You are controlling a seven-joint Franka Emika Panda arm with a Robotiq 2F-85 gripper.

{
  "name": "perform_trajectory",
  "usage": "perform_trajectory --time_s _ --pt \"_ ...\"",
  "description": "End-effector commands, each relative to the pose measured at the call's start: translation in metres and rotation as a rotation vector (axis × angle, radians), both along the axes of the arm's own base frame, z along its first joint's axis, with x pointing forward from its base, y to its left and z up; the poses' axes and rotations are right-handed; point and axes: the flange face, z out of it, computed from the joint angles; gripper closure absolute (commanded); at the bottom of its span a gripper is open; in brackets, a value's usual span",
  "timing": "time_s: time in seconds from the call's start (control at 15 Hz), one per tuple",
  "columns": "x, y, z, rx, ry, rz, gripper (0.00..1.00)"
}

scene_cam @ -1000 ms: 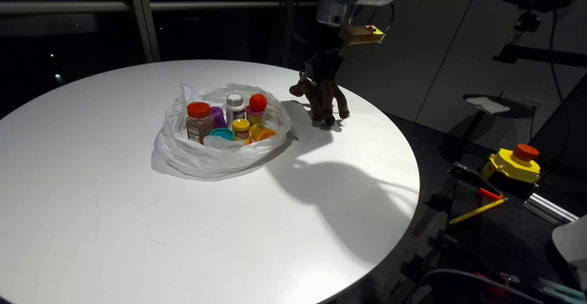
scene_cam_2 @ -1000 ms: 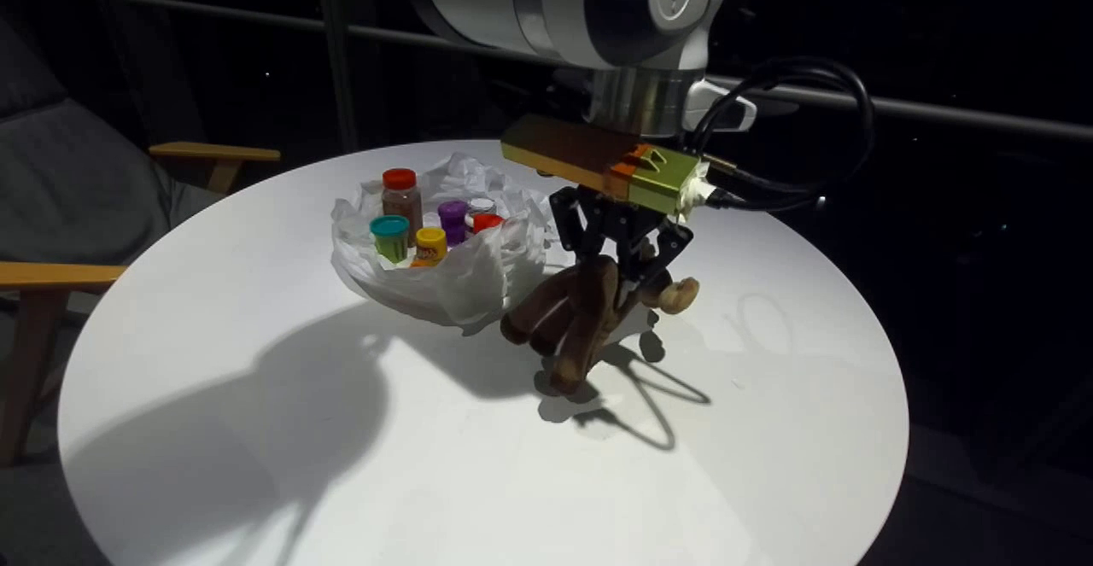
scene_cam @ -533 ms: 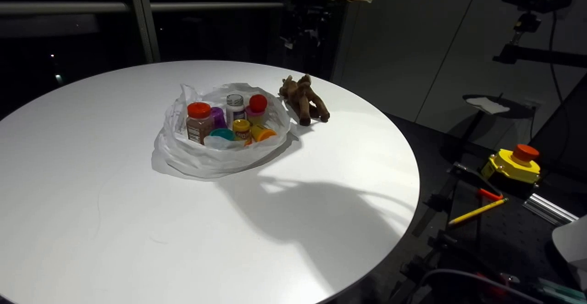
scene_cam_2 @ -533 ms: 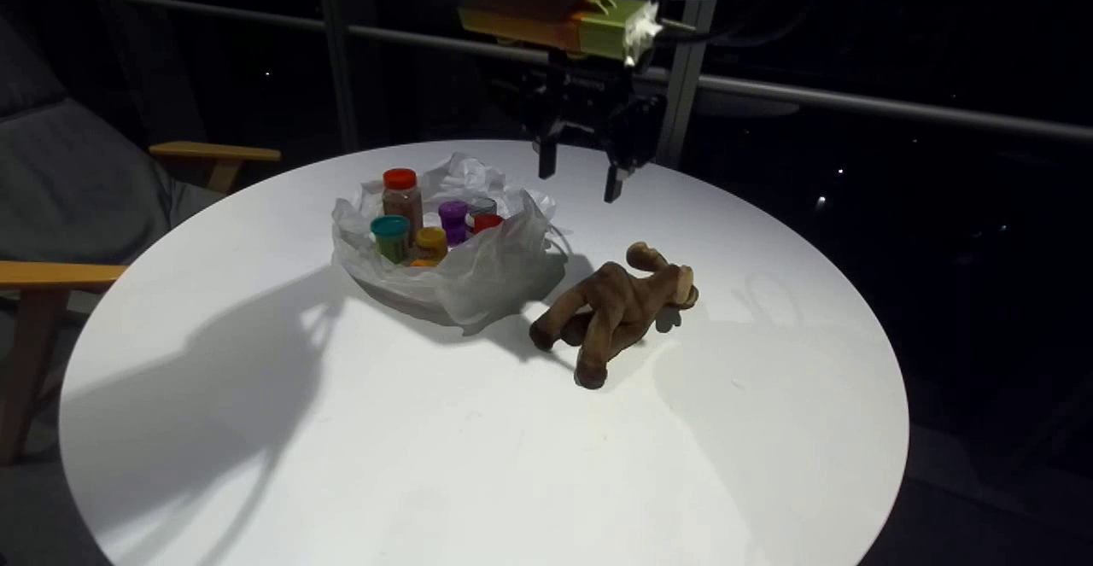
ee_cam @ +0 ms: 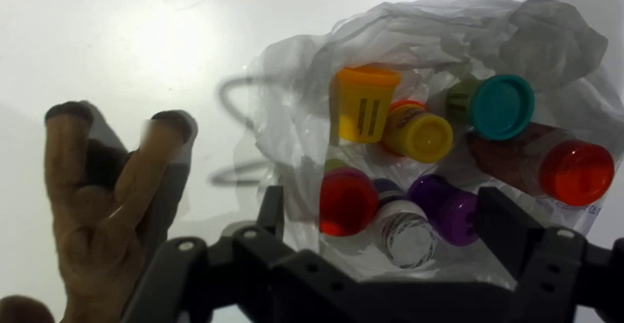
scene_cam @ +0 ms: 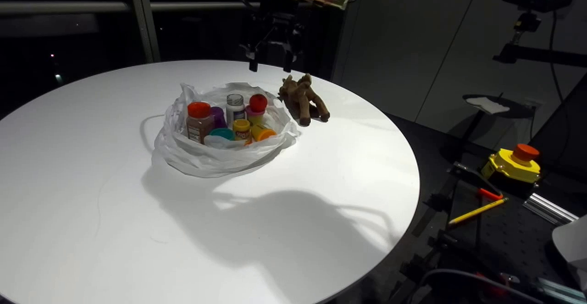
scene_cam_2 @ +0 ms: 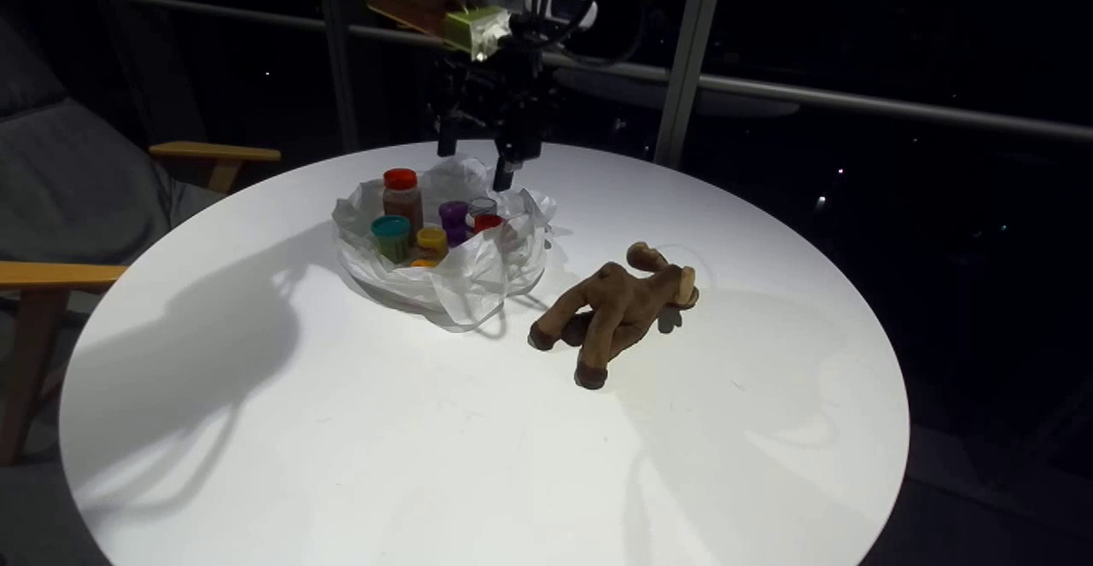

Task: Remove the objects from the white plastic and put them on the table

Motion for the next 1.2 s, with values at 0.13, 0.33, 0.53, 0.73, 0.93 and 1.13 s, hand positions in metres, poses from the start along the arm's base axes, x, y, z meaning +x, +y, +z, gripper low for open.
perform_trajectory --time_s 0.13,0.33,0.53,0.73,0.93,1.13 --pt "0.020 0.017 -0.059 0.160 0.027 -0.152 0.00" --pt "0.022 0.024 -0.085 0.192 0.013 -0.202 0.00" --pt "0.022 0.027 -0.097 0.188 -0.025 -0.248 0.00" --pt "0.018 0.029 -0.097 0.161 -0.031 -0.283 0.00" --pt "0.012 0.031 -0.091 0.124 -0.042 -0.317 0.00" --pt "0.007 0.032 -0.086 0.054 -0.049 -0.344 0.00"
